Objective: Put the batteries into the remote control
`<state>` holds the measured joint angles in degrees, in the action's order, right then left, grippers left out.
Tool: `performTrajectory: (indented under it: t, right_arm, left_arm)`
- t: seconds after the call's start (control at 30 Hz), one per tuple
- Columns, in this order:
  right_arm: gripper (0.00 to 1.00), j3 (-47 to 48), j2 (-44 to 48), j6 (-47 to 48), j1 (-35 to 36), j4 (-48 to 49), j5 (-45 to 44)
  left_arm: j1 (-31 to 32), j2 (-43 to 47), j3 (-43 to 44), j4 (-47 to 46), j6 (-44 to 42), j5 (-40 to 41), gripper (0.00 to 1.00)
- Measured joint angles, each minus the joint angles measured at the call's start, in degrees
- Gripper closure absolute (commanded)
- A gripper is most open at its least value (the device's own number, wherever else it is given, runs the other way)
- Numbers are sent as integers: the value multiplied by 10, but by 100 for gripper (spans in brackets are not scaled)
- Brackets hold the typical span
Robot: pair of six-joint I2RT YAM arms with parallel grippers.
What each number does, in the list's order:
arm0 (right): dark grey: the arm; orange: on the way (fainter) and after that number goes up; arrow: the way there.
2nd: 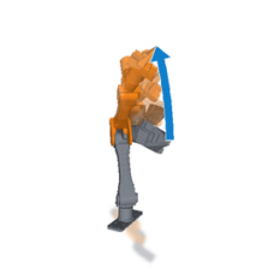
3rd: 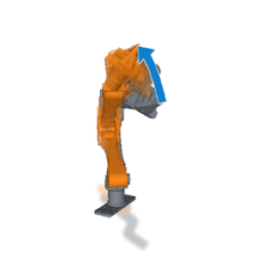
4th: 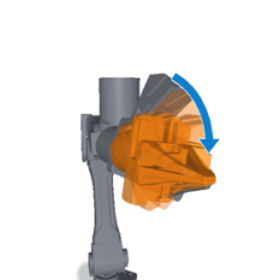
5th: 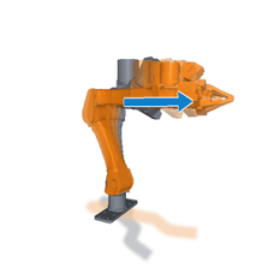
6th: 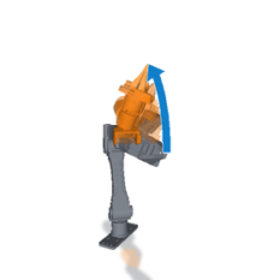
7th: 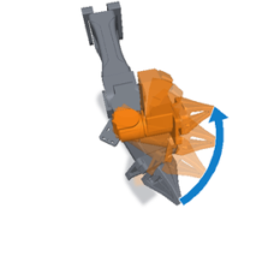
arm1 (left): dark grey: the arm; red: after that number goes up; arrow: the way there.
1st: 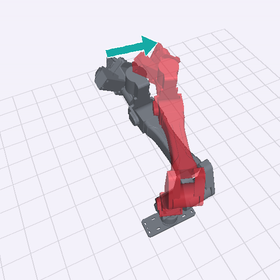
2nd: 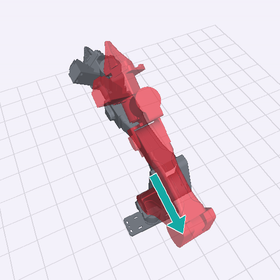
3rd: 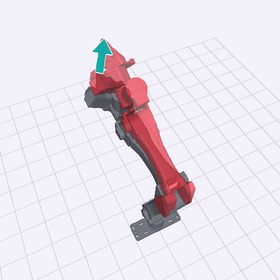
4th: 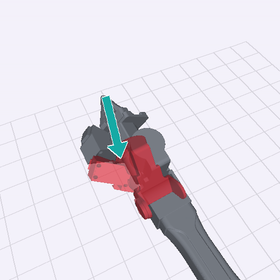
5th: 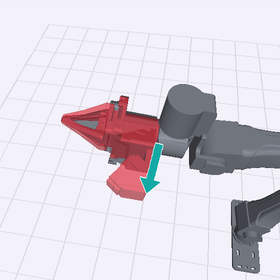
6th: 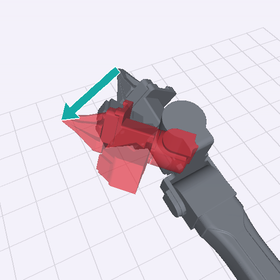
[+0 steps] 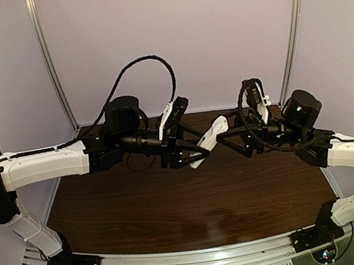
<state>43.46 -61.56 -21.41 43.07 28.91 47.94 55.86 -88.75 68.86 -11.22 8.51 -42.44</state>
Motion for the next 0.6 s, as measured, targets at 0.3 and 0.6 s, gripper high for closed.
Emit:
performTrajectory:
  t: [0.3, 0.6]
  right_arm:
    - [43, 25, -14, 24, 28, -12, -14]
    - [72, 31, -23, 38, 30, -18, -28]
  left_arm:
    - [0, 2, -20, -50, 26, -7, 62]
    - [0, 3, -29, -63, 46, -10, 42]
